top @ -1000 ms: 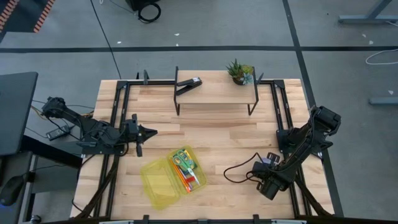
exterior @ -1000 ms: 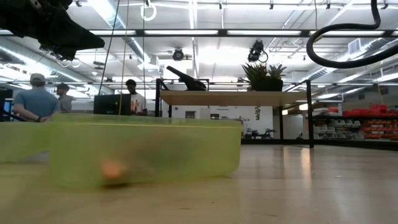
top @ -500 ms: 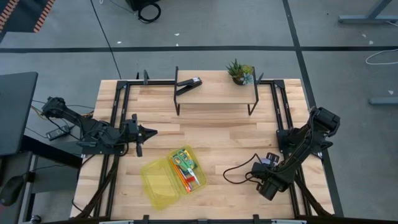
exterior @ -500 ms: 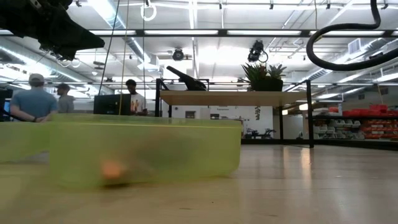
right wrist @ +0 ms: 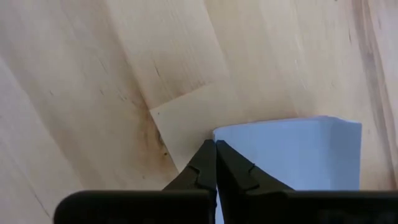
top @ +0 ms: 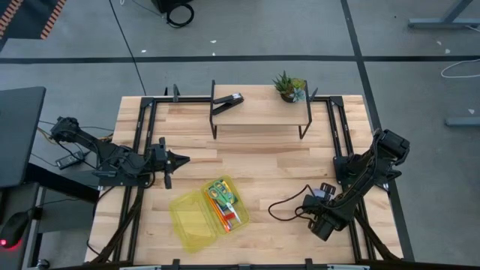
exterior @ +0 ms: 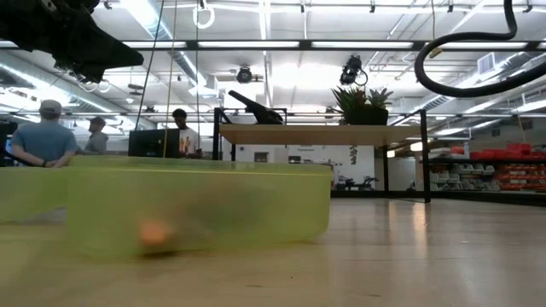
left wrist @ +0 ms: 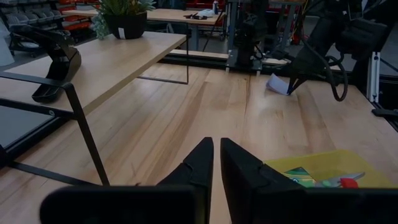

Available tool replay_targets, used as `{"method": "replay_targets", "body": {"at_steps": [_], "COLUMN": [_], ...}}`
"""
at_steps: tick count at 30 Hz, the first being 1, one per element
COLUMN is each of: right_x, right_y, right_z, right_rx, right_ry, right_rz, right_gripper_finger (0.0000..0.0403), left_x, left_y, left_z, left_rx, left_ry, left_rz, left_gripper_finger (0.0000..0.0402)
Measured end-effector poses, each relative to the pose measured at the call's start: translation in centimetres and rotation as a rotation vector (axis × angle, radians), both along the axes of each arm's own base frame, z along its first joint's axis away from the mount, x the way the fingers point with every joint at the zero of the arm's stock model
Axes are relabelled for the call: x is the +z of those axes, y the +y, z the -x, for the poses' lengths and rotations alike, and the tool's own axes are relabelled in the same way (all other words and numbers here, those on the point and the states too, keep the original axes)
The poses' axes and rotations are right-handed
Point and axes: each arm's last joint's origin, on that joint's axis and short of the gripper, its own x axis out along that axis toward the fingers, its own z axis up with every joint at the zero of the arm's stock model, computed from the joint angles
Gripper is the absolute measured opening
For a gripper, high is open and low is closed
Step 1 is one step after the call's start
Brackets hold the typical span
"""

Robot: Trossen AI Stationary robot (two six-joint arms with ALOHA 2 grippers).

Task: Pack school essentials
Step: Put the white sticky note into the supply box

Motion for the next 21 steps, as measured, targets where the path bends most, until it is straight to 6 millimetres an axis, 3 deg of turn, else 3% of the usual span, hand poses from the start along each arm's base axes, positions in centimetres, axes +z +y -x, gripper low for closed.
{"method": "replay_targets", "body": {"at_steps": [12,21], "right_x": [0.2,2.3], "right_y": [-0.5,-0.4], "right_z": [-0.9,-4.0], "right_rx": [0.005,0.09], "right_ry": [0.008,-0.093], "right_rz": [-0.008,0.007], "right_gripper_finger": [0.0007,0.0006], "left_x": [0.0,0.0], "left_y": [0.0,0.0], "left_z": [0.0,0.0], "left_rx": [0.0,0.0], "left_ry": [0.0,0.0], "left_rz": [0.0,0.0], "left_gripper_finger": [0.0037,0.0035]}}
